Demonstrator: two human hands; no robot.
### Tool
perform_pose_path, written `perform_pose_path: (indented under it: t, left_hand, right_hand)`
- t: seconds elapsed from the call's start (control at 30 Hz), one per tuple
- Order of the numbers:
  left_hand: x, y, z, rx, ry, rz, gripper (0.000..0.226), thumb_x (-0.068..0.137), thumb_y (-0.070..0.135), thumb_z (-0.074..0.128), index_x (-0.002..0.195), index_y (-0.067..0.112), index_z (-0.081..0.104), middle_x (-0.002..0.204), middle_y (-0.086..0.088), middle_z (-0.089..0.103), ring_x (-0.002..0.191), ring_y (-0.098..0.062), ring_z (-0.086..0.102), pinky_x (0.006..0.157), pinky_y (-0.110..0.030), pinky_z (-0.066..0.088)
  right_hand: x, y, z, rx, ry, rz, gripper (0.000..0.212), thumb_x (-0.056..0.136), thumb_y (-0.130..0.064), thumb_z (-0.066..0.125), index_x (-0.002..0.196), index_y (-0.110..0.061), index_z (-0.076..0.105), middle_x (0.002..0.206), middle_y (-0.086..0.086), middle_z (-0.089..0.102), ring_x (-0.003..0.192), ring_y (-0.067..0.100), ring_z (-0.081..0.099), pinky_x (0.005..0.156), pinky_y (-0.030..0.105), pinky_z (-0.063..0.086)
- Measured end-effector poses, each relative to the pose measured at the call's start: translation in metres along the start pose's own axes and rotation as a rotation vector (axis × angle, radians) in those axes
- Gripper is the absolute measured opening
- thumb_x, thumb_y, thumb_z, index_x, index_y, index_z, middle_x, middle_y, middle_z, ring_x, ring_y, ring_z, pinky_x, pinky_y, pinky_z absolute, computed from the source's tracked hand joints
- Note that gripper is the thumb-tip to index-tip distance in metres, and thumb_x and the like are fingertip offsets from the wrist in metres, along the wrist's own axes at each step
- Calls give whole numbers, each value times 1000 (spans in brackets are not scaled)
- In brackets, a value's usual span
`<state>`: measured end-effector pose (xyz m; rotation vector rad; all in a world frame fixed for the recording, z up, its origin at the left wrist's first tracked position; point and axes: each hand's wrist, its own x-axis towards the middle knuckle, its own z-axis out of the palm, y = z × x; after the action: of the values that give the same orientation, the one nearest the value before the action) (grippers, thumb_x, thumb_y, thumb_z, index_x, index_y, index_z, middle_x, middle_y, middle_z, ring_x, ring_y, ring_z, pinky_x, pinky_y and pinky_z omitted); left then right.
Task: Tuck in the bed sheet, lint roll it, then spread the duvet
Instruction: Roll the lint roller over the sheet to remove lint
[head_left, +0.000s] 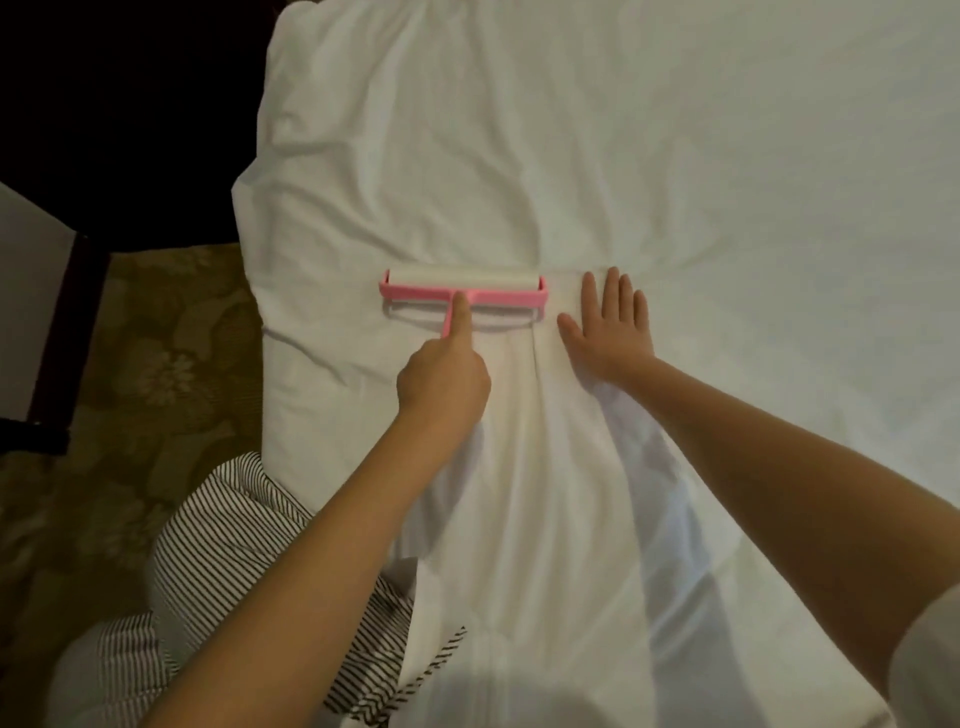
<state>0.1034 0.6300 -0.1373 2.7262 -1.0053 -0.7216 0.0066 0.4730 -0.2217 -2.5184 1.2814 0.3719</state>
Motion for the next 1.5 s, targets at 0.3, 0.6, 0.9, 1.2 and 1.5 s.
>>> perform_pose_path:
  t: [0.3, 0.6, 0.9, 1.2, 1.5]
  left_hand:
    - [96, 38, -31, -53, -29, 47, 67, 97, 11, 34, 151, 27, -3, 92, -9, 51, 67, -18, 47, 55, -27, 36]
    - [-10, 4, -4, 28, -171, 20, 67, 99, 16, 34, 150, 26, -9, 90, -10, 52, 67, -19, 41, 67, -32, 32]
    - [-26, 1, -33, 18, -156, 87, 55, 95, 13, 38, 147, 17, 19, 121, -15, 53, 105, -33, 58, 75, -34, 44]
    - [-196, -90, 27, 70, -298, 88, 69, 98, 19, 37, 149, 33, -7, 71, 5, 44, 63, -8, 46, 59, -25, 37]
    - [-106, -61, 19, -63, -112, 179, 67, 98, 15, 34, 151, 30, -4, 74, -4, 48, 61, -18, 49, 53, -30, 36]
  right_hand:
    - [19, 4, 8, 55, -177, 14, 67, 100, -49, 18, 147, -19, -20, 153, 12, -27, 141, 25, -25, 112, 37, -17]
    - [17, 2, 10, 57, -135, 23, 67, 99, -50, 19, 148, -21, -16, 154, 11, -23, 143, 24, -21, 113, 37, -15]
    - [-76, 7, 26, -26, 51, -122, 58, 101, -38, 18, 151, -14, -2, 158, 11, -7, 146, 23, -8, 116, 35, -7]
    - [-176, -14, 86, 43, 177, -128, 70, 88, -46, -2, 151, -19, 10, 159, 0, 5, 146, 19, -1, 115, 33, -10]
    - [-210, -16, 99, 4, 167, -210, 80, 79, -50, -14, 151, -20, 4, 159, -4, -2, 146, 17, -9, 113, 32, -15]
